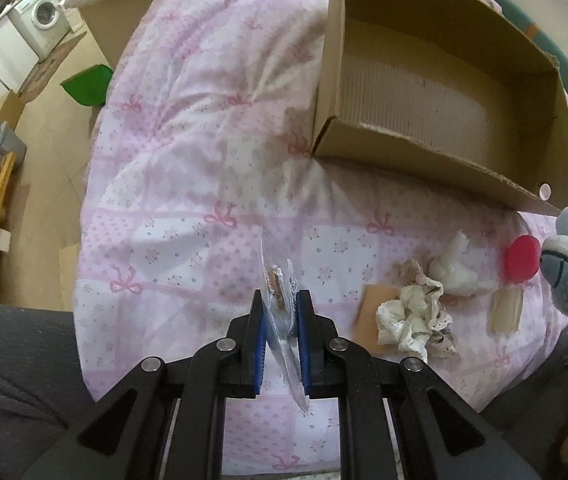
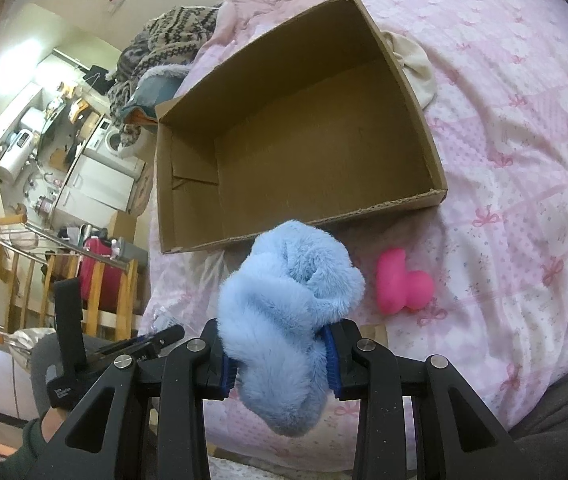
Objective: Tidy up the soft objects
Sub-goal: 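Carry both items over the box and open both tools to drop them inside, then withdraw both open tools from the box toward the remaining items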
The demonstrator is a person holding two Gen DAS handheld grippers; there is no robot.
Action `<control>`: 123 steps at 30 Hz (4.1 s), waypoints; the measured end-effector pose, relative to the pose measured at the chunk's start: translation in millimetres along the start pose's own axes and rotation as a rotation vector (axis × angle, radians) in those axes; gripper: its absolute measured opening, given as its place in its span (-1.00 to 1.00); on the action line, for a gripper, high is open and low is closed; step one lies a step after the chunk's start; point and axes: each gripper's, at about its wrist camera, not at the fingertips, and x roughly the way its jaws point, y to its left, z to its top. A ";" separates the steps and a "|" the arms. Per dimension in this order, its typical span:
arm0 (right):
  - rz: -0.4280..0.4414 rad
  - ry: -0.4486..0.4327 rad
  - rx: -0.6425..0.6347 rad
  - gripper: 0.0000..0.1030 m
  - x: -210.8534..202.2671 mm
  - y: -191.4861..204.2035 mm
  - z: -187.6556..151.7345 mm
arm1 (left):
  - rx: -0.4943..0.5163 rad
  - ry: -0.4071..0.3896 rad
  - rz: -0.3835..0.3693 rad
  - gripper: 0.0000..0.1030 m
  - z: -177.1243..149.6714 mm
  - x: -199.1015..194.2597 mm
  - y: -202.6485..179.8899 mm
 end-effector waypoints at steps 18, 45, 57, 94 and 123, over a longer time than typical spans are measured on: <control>0.035 -0.170 -0.166 -0.29 -39.2 46.3 41.4 | 0.036 -0.328 -0.006 -0.76 61.6 -70.6 -9.9; -0.117 -0.131 -0.155 -0.27 37.8 12.7 102.3 | 0.131 -0.344 -0.032 -0.76 123.9 10.3 -58.9; -0.144 -0.067 -0.208 -0.23 55.3 18.4 95.1 | 0.158 -0.333 -0.053 -0.76 121.2 16.1 -61.4; -0.160 -0.223 -0.177 0.78 27.6 15.0 101.5 | 0.164 -0.395 -0.070 0.33 115.7 -4.1 -67.4; -0.169 -0.231 -0.113 0.78 -16.1 12.7 53.8 | 0.051 -0.363 -0.059 0.33 69.1 -38.9 -23.3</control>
